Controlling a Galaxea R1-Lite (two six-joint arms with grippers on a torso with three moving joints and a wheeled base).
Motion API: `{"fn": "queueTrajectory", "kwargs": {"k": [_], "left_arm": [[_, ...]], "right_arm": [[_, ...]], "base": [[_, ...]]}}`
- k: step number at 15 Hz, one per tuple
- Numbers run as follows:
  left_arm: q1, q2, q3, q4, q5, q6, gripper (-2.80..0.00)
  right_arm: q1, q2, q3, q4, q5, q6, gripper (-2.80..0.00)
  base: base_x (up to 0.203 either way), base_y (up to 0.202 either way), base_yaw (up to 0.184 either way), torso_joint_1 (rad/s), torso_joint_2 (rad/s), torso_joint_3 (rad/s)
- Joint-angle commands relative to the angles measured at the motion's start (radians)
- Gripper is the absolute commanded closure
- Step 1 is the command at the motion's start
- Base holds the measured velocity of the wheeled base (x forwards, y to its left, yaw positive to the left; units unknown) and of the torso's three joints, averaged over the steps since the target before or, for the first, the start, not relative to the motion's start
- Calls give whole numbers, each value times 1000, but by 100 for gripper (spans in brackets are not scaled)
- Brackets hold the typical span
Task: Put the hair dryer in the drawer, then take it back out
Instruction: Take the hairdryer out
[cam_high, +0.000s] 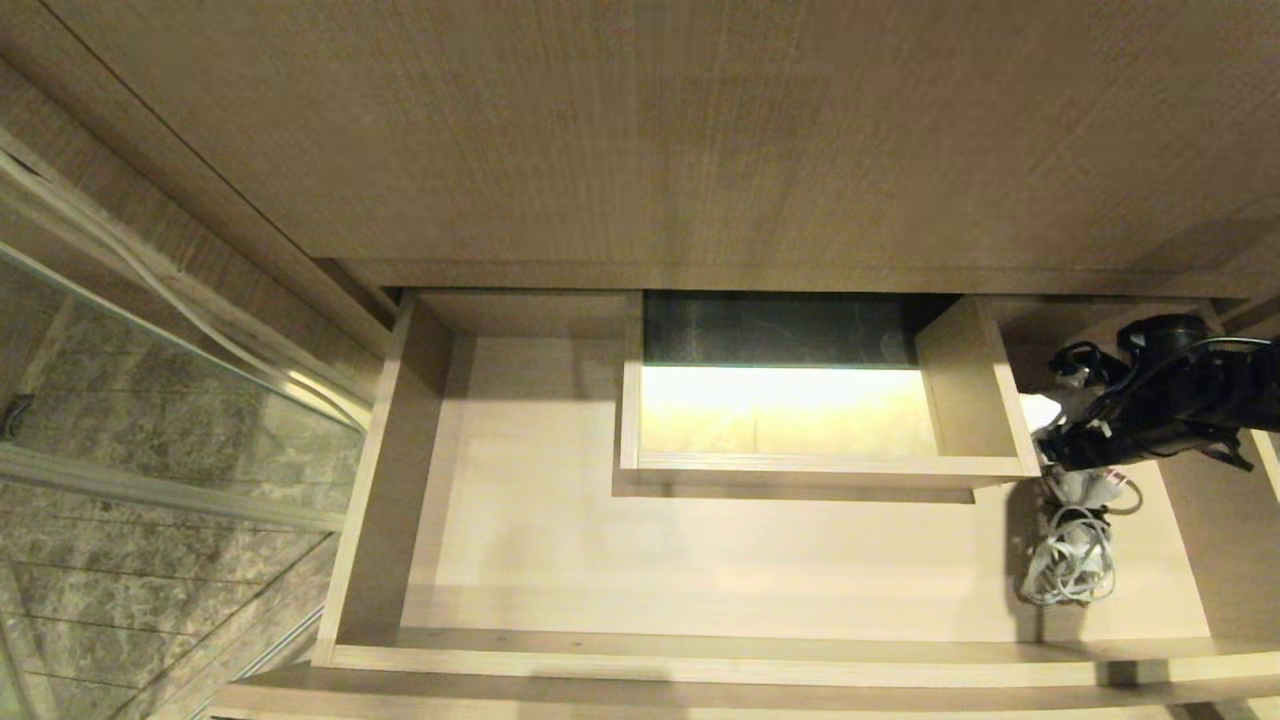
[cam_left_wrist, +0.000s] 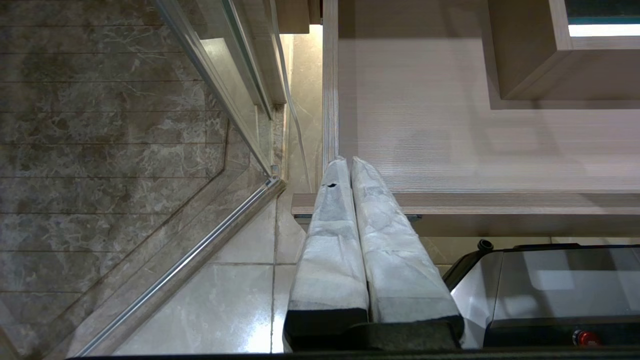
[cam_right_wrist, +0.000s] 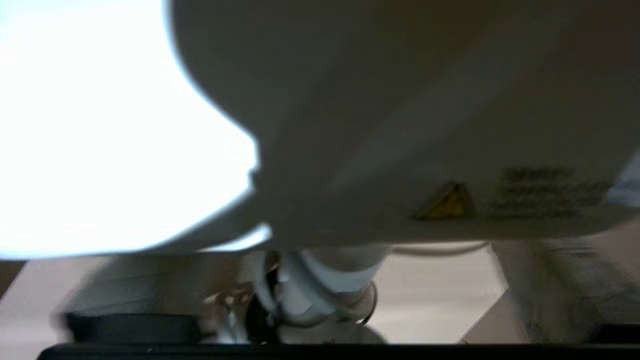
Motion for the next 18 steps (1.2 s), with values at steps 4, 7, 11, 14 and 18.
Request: {"fn": "queueTrajectory", "kwargs": {"k": [4,7,11,14,18], "left_arm": [[-1,0,0,0,0,0,0],[-1,0,0,0,0,0,0],[0,0,2,0,0,0,0],[0,0,0,0,0,0,0],[0,0,0,0,0,0,0]], "right_arm": [[6,4,-9,-8,4,-21,0],[6,-15,-8,3,4,-21,0],[6,-59,4,35,5,-21,0],[5,-114,31,89,5,-25,0],[-8,-192,125,146,4,-125,0]], "base": [[0,0,0,0,0,0],[0,0,0,0,0,0],[0,0,0,0,0,0],[0,0,0,0,0,0],[0,0,0,0,0,0]]}}
